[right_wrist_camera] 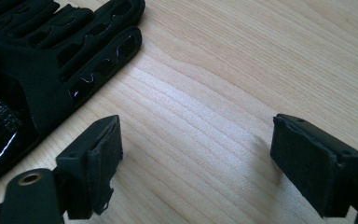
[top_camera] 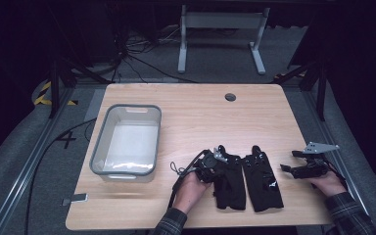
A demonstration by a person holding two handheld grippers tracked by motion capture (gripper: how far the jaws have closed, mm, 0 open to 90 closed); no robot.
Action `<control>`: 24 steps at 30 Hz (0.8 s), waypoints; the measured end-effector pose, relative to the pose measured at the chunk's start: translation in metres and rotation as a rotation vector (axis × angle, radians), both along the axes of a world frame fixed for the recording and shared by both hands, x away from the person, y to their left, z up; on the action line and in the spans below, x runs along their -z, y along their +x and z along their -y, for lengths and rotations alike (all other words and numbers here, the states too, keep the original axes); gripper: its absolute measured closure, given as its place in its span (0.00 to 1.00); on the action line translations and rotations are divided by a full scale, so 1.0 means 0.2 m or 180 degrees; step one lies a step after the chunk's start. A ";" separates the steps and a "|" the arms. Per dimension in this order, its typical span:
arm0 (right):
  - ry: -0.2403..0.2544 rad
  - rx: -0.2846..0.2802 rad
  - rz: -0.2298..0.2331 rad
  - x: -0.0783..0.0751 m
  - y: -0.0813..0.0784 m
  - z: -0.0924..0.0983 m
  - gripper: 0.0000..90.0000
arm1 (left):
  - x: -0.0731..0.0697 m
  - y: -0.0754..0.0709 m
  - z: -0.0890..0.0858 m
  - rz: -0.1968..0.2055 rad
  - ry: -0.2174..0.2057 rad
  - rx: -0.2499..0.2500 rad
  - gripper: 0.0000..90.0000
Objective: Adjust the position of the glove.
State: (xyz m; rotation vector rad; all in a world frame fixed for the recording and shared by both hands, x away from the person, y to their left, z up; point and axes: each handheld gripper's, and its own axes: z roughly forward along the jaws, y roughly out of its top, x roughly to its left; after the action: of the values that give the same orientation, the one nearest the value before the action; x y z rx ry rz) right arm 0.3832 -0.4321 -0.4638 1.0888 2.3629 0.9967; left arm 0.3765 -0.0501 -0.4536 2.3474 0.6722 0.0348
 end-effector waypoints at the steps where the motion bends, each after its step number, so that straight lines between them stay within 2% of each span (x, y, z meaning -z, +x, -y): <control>1: 0.0000 0.0000 0.0000 0.00 0.00 0.00 0.19 | 0.00 0.00 0.00 0.0000 0.0000 0.0000 0.99; 6: -0.0014 -0.0006 0.0007 0.00 0.00 0.00 0.20 | -0.02 -0.02 0.00 0.0044 -0.0097 0.0003 0.95; 7: -0.0014 -0.0010 0.0017 0.00 0.00 0.00 0.22 | -0.03 -0.03 -0.01 0.0044 -0.0157 -0.0007 0.95; 9: -0.0015 -0.0050 0.0005 -0.02 -0.01 -0.01 0.34 | -0.04 -0.04 -0.03 0.0047 -0.0213 -0.0025 0.93; 13: 0.0048 -0.0128 0.0052 -0.07 -0.04 -0.04 0.57 | -0.05 -0.05 -0.07 0.0037 -0.0233 -0.0094 0.84; 14: 0.0069 -0.0167 0.0044 -0.08 -0.05 -0.05 0.66 | -0.05 -0.05 -0.08 0.0041 -0.0231 -0.0109 0.80; 17: 0.0127 -0.0356 0.0026 -0.10 -0.08 -0.09 0.84 | -0.04 -0.06 -0.11 0.0059 -0.0183 -0.0179 0.68; 21: 0.0160 -0.0620 -0.0044 -0.11 -0.12 -0.16 0.99 | -0.03 -0.06 -0.14 0.0038 -0.0175 -0.0277 0.58; 24: 0.0165 -0.0790 -0.0108 -0.11 -0.14 -0.22 1.00 | -0.02 -0.05 -0.16 0.0023 -0.0179 -0.0324 0.55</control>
State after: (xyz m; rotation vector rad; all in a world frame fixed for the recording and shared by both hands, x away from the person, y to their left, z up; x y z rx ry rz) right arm 0.3562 -0.3890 -0.4427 0.8497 2.5584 1.1364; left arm 0.3657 -0.0181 -0.4496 2.2569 0.7789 0.0686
